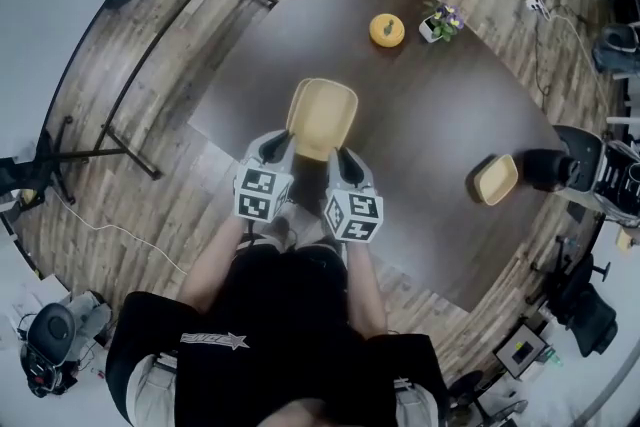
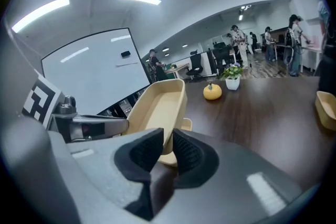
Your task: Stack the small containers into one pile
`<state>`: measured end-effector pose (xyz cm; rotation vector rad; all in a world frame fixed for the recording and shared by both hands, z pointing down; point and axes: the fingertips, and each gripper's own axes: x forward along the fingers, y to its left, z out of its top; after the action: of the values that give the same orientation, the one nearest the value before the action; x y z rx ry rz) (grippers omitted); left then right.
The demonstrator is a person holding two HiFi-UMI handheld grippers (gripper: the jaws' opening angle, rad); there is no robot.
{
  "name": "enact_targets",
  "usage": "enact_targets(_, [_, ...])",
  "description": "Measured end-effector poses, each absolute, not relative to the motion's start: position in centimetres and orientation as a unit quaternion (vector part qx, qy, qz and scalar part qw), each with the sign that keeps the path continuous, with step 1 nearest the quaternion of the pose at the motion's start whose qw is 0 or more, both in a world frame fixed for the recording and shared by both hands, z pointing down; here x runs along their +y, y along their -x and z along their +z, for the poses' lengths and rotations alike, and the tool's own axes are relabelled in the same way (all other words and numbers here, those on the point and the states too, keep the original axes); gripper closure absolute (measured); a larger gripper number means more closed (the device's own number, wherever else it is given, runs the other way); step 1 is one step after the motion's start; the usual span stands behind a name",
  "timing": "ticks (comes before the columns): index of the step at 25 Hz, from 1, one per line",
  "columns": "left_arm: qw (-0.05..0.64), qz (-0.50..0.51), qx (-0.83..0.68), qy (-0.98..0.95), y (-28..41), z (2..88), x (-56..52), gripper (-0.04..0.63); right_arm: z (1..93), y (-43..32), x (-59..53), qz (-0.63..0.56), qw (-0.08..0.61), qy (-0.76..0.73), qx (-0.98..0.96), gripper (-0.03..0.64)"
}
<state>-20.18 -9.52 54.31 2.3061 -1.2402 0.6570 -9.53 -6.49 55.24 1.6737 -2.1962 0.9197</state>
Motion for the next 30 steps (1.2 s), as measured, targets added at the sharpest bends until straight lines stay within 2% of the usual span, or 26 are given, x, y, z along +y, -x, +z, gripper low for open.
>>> enact_targets(13, [0.308, 0.29, -0.39, -0.818, 22.0, 60.0, -12.1, 0.549, 60.0, 11.4, -9.0, 0.397, 0.158, -0.576, -0.697, 0.558])
enact_targets(30, [0.375, 0.346, -0.36, -0.781, 21.9, 64.0, -12.6, 0.552, 63.8, 11.3, -9.8, 0.466, 0.192, -0.558, -0.659, 0.558])
